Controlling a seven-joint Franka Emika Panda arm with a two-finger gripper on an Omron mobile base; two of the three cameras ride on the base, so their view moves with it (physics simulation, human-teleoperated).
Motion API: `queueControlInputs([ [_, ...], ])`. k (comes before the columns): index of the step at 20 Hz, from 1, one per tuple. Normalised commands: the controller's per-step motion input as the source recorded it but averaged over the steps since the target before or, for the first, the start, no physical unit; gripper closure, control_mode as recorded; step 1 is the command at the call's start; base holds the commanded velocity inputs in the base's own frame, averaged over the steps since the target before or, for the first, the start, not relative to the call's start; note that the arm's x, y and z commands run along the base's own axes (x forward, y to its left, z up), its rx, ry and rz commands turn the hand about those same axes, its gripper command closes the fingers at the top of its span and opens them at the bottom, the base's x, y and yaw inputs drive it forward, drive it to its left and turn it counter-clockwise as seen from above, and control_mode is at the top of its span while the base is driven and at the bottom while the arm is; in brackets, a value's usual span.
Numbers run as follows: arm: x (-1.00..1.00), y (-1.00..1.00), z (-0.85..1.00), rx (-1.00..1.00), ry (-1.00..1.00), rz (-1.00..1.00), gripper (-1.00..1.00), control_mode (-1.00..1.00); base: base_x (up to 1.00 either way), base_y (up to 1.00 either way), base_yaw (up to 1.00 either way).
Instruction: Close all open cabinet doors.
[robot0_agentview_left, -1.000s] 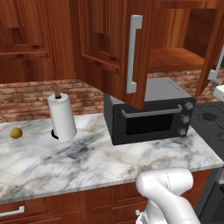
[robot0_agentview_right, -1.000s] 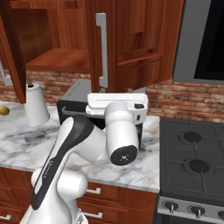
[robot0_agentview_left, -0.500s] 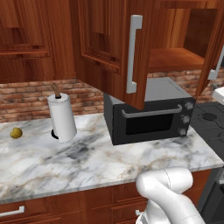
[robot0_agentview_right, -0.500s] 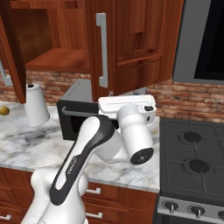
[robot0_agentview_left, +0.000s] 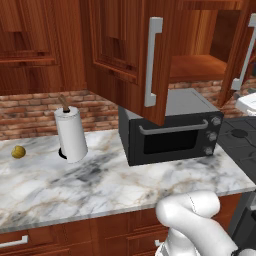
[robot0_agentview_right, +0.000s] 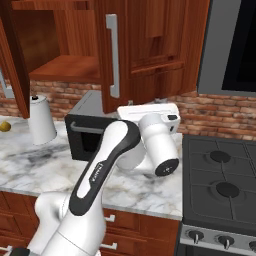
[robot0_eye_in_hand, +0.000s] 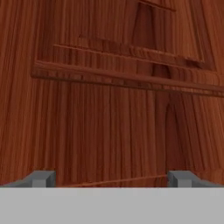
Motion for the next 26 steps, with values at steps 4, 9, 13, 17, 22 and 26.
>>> queueControlInputs([
  [4, 0.29, 0.15, 0.00, 0.00, 0.00, 0.00, -1.00, -1.00, 0.00, 0.00, 0.00],
  [9, 0.26, 0.27, 0.00, 0.00, 0.00, 0.00, -1.00, -1.00, 0.00, 0.00, 0.00],
  [13, 0.23, 0.30, 0.00, 0.00, 0.00, 0.00, -1.00, -1.00, 0.00, 0.00, 0.00],
  [17, 0.26, 0.32, 0.00, 0.00, 0.00, -0.03, -1.00, -1.00, 0.00, 0.00, 0.00],
  [22, 0.25, 0.29, 0.00, 0.00, 0.00, -0.05, -1.00, -1.00, 0.00, 0.00, 0.00],
  [26, 0.25, 0.29, 0.00, 0.00, 0.00, -0.07, -1.00, -1.00, 0.00, 0.00, 0.00],
])
